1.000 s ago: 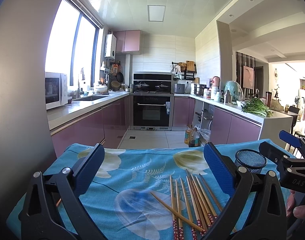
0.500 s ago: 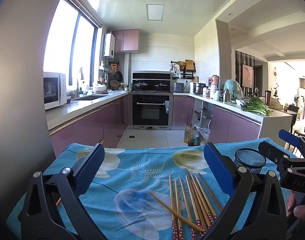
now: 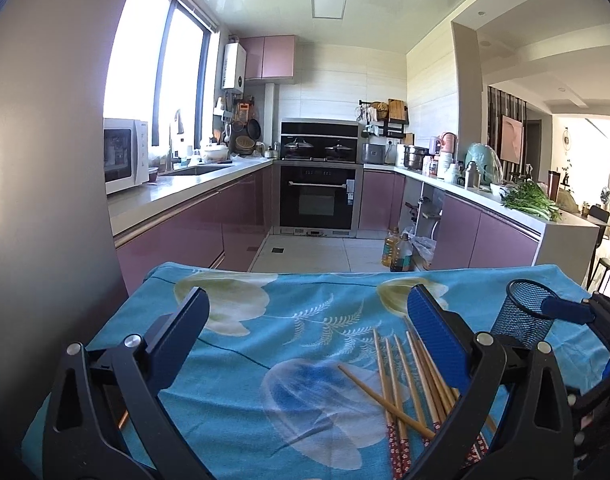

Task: Organize utensils
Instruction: 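Lower the right gripper onto one wooden chopstick and close on it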

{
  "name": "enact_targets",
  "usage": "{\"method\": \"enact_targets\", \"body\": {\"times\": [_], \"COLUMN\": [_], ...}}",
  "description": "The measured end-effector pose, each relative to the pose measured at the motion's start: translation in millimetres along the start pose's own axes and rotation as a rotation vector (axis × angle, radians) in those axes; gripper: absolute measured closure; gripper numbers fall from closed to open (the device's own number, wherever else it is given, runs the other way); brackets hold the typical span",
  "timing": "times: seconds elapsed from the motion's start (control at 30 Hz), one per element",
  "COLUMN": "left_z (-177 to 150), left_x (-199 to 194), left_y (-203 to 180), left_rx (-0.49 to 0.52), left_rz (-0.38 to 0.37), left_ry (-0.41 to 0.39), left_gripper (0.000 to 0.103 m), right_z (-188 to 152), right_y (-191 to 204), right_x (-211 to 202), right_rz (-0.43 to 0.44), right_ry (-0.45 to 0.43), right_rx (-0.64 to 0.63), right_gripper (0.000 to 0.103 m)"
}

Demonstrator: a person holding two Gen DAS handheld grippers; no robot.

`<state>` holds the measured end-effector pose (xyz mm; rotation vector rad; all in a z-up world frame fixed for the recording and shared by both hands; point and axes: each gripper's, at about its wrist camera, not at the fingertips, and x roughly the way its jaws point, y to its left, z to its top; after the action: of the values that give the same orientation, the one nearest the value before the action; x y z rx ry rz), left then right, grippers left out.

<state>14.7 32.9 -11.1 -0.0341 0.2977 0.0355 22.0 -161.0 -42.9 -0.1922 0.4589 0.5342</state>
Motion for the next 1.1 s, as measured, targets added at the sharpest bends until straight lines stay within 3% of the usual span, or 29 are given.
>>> {"method": "enact_targets", "body": {"times": [0.13, 0.23, 0.43, 0.77, 0.8, 1.1], "left_z": [-4, -8, -14, -19, -20, -23], "left_x": [7, 11, 16, 26, 28, 38], "left_y": [16, 25, 32, 23, 23, 16], "left_rx": [-0.008, -0.017, -0.02, -0.002, 0.0, 0.02], "left_rz": [0.013, 0.015, 0.008, -0.026, -0.029, -0.076], "left_ry": [0.042, 0.064, 0.089, 0.117, 0.118, 0.161], "left_gripper": [0.005, 0.005, 0.005, 0.005, 0.005, 0.006], "right_z": [-6, -10, -15, -18, -17, -11], "right_y": [23, 32, 29, 12, 11, -4], "right_x": [32, 55, 86, 97, 96, 78], "right_rz": [0.111, 0.133, 0.204, 0.258, 0.27, 0.29], "right_ry": [0.146, 0.244, 0.393, 0.447, 0.443, 0.371], "right_rx": [-0.05, -0.071, -0.026, 0.074, 0.084, 0.159], "right_gripper": [0.042, 0.06, 0.085, 0.091, 0.097, 0.098]}}
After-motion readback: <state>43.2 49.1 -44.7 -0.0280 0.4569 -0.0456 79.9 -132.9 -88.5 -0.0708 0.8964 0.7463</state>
